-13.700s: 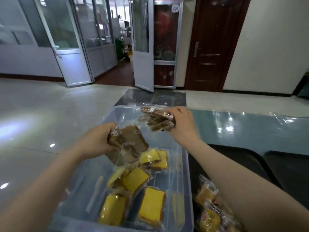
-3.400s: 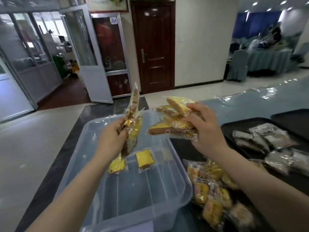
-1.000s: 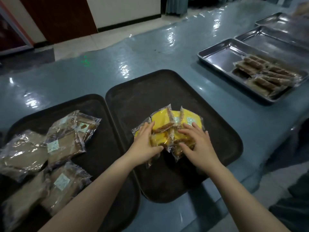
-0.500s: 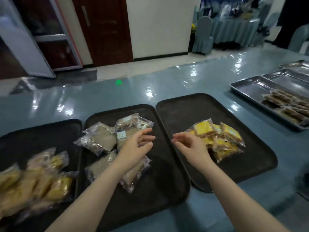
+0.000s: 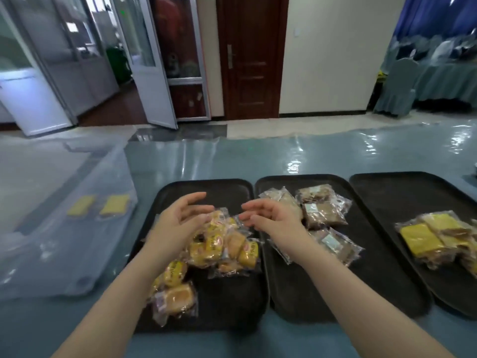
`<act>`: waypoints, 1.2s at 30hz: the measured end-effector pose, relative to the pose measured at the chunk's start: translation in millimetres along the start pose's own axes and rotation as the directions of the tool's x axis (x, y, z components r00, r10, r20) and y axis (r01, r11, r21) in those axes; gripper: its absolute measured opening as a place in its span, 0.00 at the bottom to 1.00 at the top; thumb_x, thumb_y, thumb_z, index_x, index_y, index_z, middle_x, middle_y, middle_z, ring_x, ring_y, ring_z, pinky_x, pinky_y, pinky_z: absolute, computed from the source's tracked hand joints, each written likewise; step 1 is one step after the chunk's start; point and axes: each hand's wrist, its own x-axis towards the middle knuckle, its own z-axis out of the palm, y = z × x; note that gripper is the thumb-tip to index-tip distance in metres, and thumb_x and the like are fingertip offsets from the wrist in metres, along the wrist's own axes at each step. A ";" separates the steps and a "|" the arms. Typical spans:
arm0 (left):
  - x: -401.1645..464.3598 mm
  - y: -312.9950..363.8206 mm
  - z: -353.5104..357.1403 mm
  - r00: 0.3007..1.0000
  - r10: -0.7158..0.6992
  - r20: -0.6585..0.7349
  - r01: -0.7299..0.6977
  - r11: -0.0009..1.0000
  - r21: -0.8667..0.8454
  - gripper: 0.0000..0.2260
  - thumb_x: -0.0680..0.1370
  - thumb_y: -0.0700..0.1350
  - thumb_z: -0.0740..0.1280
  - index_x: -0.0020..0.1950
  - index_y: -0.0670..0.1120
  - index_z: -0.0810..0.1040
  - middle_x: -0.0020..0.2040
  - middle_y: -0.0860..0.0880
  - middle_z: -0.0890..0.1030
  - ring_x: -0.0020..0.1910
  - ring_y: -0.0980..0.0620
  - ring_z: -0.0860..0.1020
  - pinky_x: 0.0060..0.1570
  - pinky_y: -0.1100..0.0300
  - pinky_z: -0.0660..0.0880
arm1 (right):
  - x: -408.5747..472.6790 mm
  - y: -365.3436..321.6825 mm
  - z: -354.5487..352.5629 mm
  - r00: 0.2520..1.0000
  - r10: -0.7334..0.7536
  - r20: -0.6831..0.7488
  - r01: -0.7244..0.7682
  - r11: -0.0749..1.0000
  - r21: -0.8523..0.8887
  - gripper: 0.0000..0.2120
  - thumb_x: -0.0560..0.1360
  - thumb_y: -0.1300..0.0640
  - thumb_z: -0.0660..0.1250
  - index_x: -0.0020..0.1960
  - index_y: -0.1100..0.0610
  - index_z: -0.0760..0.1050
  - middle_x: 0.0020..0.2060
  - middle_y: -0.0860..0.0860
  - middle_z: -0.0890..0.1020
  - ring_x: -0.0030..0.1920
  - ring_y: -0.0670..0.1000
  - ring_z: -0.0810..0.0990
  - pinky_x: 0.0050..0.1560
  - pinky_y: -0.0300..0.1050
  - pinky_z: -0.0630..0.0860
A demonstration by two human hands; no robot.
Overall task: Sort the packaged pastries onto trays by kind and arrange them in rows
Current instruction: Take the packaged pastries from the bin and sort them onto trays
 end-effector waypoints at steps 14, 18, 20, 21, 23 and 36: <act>-18.0 -15.6 -199.6 0.936 0.131 -0.326 -0.165 0.983 -0.081 0.15 0.77 0.33 0.63 0.56 0.51 0.77 0.52 0.49 0.83 0.48 0.52 0.82 0.51 0.61 0.76 | 82.8 -45.3 178.3 0.966 -0.120 0.230 0.126 0.992 -0.011 0.11 0.76 0.65 0.67 0.52 0.50 0.79 0.46 0.45 0.85 0.48 0.44 0.83 0.49 0.36 0.77; -15.5 -29.9 -275.7 0.931 0.145 -0.336 -0.176 0.982 -0.063 0.14 0.77 0.32 0.61 0.56 0.49 0.77 0.52 0.48 0.82 0.47 0.54 0.82 0.49 0.65 0.76 | 106.4 -69.4 238.0 0.969 -0.147 0.201 0.152 0.988 -0.010 0.12 0.76 0.65 0.67 0.53 0.51 0.79 0.46 0.47 0.85 0.49 0.45 0.83 0.50 0.37 0.77; -14.3 -38.9 -321.1 0.936 0.144 -0.321 -0.169 0.984 -0.050 0.14 0.77 0.32 0.61 0.57 0.47 0.77 0.51 0.48 0.83 0.46 0.55 0.82 0.47 0.67 0.76 | 120.2 -81.0 279.2 0.977 -0.157 0.147 0.155 0.988 0.025 0.12 0.76 0.67 0.66 0.52 0.52 0.79 0.45 0.48 0.85 0.48 0.45 0.83 0.49 0.37 0.76; -13.7 -44.4 -343.7 0.942 0.147 -0.303 -0.163 0.986 -0.029 0.14 0.77 0.32 0.62 0.57 0.46 0.77 0.50 0.49 0.83 0.46 0.56 0.82 0.46 0.68 0.76 | 126.6 -86.1 300.3 0.979 -0.163 0.125 0.160 0.986 0.033 0.12 0.76 0.68 0.65 0.51 0.52 0.79 0.45 0.49 0.85 0.47 0.45 0.83 0.48 0.36 0.76; -11.5 -54.1 -387.8 0.950 0.157 -0.268 -0.155 0.988 0.028 0.13 0.77 0.32 0.62 0.57 0.46 0.78 0.49 0.51 0.83 0.45 0.57 0.82 0.44 0.69 0.74 | 138.6 -95.6 340.4 0.980 -0.174 0.099 0.172 0.985 0.032 0.12 0.76 0.68 0.65 0.51 0.52 0.79 0.45 0.48 0.85 0.47 0.44 0.83 0.47 0.33 0.76; 75.9 -91.4 -496.8 0.985 0.171 -0.036 -0.159 0.963 0.216 0.14 0.77 0.39 0.66 0.53 0.59 0.77 0.51 0.57 0.82 0.50 0.60 0.79 0.52 0.64 0.74 | 229.8 -91.5 429.6 0.998 -0.061 -0.009 0.055 0.943 -0.328 0.13 0.73 0.61 0.70 0.51 0.44 0.76 0.48 0.44 0.81 0.44 0.40 0.80 0.44 0.30 0.74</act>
